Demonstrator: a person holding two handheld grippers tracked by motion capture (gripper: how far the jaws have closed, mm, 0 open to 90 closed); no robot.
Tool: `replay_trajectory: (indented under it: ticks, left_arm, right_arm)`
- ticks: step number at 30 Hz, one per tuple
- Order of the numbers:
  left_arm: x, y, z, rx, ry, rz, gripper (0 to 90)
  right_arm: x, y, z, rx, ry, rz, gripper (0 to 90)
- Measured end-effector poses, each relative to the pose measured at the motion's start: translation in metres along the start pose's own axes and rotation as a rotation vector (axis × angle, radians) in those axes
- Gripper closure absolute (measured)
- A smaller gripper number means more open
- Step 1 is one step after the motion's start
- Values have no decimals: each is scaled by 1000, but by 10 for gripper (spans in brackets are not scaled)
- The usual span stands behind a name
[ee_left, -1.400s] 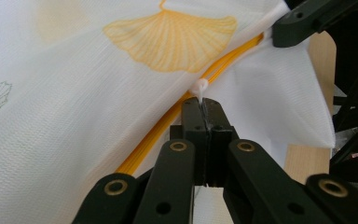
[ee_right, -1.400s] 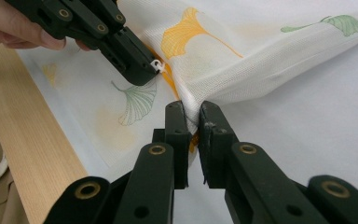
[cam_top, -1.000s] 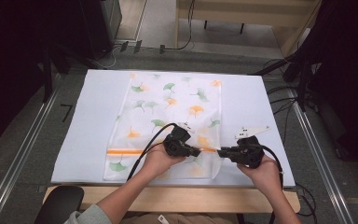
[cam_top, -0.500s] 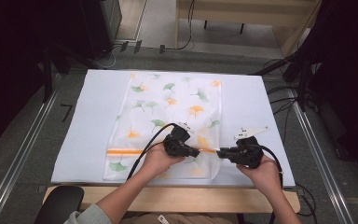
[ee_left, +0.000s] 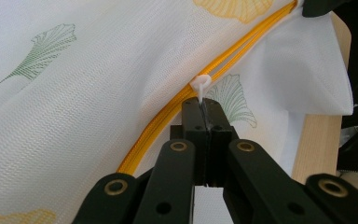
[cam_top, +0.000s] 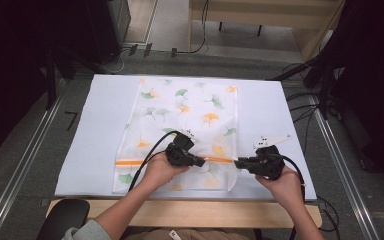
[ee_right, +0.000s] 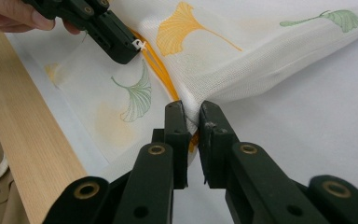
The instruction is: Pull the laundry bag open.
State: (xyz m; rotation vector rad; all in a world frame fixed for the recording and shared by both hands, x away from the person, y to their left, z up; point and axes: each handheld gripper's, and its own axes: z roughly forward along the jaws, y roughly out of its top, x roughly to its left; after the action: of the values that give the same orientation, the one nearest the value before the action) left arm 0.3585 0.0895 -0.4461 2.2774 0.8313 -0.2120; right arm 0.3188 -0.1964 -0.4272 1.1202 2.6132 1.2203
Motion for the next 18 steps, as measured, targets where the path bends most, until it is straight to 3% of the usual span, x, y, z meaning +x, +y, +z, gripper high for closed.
replay_trajectory:
  ticks: [18]
  left_arm:
    - [-4, 0, -1, -5, -4, -2, 900]
  right_arm:
    - [-1, -1, 0, 11, -18, 0, 841]
